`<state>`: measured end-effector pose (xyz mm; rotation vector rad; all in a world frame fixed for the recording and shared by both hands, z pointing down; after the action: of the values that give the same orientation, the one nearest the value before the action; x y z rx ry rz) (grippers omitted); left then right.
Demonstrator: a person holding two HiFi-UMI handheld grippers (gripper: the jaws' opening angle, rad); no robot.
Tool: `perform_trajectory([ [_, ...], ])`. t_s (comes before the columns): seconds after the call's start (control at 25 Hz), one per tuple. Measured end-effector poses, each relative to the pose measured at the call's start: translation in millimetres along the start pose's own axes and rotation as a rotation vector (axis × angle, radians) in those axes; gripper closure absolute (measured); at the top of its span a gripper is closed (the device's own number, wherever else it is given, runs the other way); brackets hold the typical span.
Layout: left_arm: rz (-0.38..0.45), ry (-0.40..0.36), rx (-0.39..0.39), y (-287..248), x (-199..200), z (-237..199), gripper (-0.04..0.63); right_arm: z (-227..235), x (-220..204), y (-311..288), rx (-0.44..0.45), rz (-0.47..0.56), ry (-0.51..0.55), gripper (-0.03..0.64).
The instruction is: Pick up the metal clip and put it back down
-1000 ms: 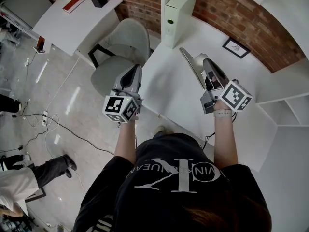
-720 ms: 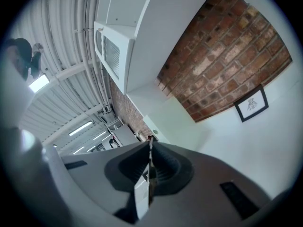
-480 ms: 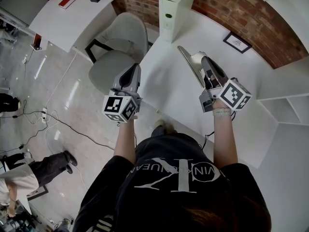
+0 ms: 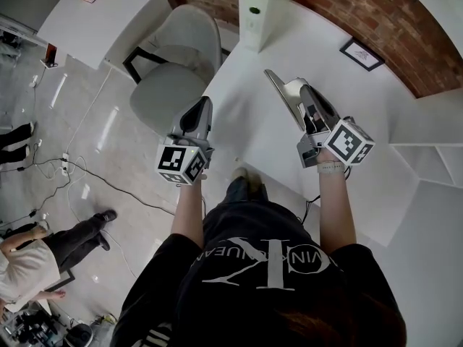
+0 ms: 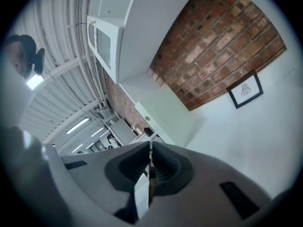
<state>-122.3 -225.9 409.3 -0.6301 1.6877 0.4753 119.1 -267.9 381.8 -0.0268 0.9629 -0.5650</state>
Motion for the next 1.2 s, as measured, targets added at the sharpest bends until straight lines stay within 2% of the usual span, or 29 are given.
perform_trajectory([
  [0.32, -0.028, 0.033, 0.014, 11.7, -21.2, -6.1, 0.584, 7.1, -30.1, -12.1, -0.02, -0.053, -0.003, 0.588],
  [1.2, -0.089, 0.096, -0.018, 10.2, -63.8, -14.3, 0.584, 37.8, -99.3, -51.5, -0.084, -0.185, -0.02, 0.588],
])
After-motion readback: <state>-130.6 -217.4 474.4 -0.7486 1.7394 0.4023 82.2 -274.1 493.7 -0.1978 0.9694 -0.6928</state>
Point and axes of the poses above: the fingertips, and each gripper's own axes: y backward along the fingers, z to its right, x out of its top, the point moved 1 cm from there along y, backward along the fingers, and after that the axes turned 12 degrees about -x, right-handed, at the moved point
